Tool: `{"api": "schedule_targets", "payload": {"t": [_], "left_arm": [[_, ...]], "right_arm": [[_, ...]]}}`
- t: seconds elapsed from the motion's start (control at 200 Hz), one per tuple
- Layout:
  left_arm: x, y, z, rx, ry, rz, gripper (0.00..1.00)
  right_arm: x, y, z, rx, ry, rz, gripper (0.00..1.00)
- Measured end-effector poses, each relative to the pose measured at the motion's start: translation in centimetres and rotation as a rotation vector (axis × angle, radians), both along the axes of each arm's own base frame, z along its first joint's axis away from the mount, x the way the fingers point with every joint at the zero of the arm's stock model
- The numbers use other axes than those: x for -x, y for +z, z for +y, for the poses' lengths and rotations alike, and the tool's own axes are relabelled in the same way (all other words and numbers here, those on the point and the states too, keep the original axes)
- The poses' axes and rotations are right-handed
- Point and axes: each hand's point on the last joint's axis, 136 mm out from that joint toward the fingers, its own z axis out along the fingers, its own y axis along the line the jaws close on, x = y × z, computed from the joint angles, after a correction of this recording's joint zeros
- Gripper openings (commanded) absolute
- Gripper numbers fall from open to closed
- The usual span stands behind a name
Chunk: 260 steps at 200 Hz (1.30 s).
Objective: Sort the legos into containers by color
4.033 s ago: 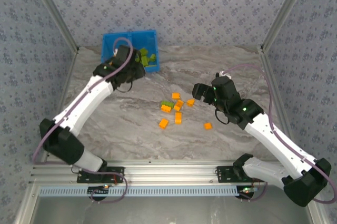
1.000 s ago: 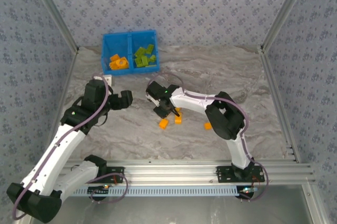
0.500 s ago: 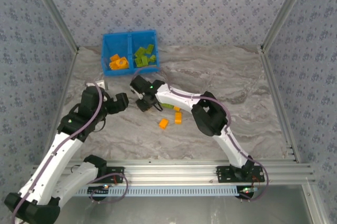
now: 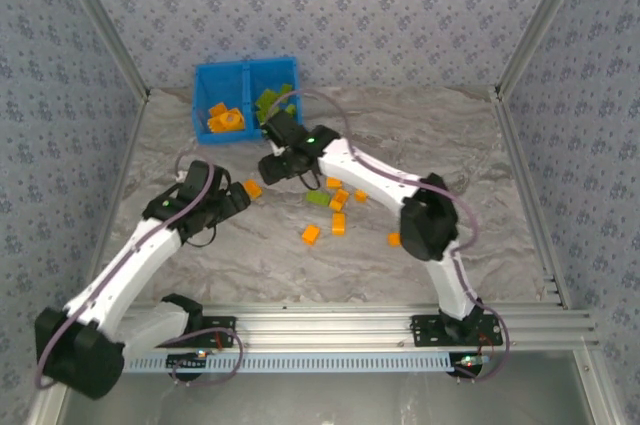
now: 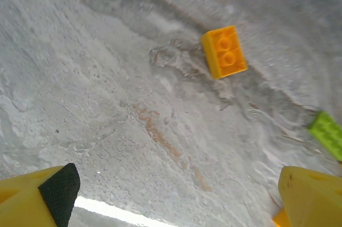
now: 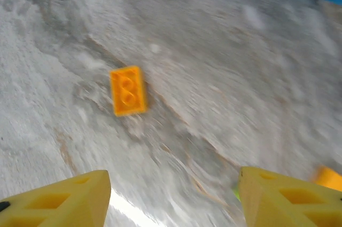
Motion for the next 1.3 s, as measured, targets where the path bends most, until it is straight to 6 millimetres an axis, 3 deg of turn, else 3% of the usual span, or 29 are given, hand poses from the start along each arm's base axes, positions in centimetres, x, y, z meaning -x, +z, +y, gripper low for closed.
{"api": "schedule_targets", "payload": {"t": [0.175,0.31,0.465,0.555,0.904,1.034,1.134,1.299], "left_arm": [[-3.6,-3.6,-1.8,-0.011,0.011,0.121,0.97],[-7.2,-5.4,-3.1,-0.008,0.018,0.152,0.90],[-10.4,-7.6,-4.0,-0.011,0.024,0.196,0.81],[-11.4,-8.5,-4.3,-0.007,0.028,0.211,0.68],[-11.2,-10.5,-4.2,-0.028,0.030,0.270,0.34],[-11.3,-10.0,-3.9,-0.041,0.022,0.278,0.29],[-12.0,-8.3,-3.0,-0.083,0.021,0.263,0.29],[-16.4,-1.3,-1.1,-0.148,0.030,0.103,0.29]], "right_arm": [[2.5,5.1,-7.7,-0.042,-0.113,-0.072,0.89],[5.0,6.8,-10.6,-0.066,-0.142,-0.107,0.91],[6.3,6.4,-12.8,-0.044,-0.179,-0.113,0.92],[6.6,6.1,-13.5,-0.022,-0.194,-0.113,0.92],[6.6,6.5,-14.4,-0.005,-0.216,-0.136,0.93],[6.5,7.0,-14.5,-0.012,-0.224,-0.140,0.93],[6.5,7.6,-14.4,-0.023,-0.226,-0.148,0.93],[6.6,8.2,-14.6,-0.032,-0.230,-0.156,0.93]]}}
